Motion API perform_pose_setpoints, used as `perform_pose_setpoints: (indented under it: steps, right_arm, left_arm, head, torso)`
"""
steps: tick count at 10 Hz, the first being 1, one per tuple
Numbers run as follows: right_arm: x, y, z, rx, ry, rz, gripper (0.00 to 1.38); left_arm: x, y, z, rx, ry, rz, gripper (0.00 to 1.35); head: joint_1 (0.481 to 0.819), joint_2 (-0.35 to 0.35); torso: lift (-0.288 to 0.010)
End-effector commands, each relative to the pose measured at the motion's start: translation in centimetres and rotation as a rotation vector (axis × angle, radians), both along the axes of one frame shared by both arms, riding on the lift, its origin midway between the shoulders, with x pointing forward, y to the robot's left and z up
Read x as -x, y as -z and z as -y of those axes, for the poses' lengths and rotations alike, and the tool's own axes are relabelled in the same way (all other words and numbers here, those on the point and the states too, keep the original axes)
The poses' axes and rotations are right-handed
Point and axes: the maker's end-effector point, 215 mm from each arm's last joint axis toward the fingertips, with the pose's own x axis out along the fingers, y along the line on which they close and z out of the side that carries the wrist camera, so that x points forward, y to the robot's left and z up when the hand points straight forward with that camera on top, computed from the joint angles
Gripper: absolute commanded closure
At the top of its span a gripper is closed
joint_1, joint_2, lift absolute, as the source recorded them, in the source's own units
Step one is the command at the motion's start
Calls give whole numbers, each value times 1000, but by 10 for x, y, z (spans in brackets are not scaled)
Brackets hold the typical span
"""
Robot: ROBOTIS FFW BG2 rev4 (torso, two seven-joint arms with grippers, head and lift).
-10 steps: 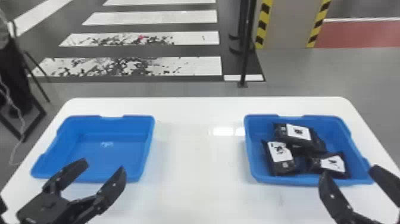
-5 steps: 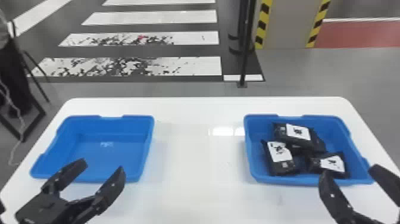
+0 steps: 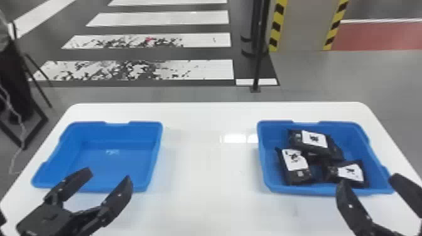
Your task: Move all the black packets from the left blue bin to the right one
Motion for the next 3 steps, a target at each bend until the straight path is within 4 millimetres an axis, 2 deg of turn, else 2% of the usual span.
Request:
perform_pose_setpoints:
  steps: [1,3]
  right_arm:
    - [0,-1,1,-1,2,2,131]
    - [0,1,1,-3,3,0,131]
  left_arm:
    - [0,0,0,2,0,0,151]
    - [1,1,0,2,0,-2,151]
  head:
    - [695,56]
    - [695,56]
  torso:
    - [-154]
    - [-154]
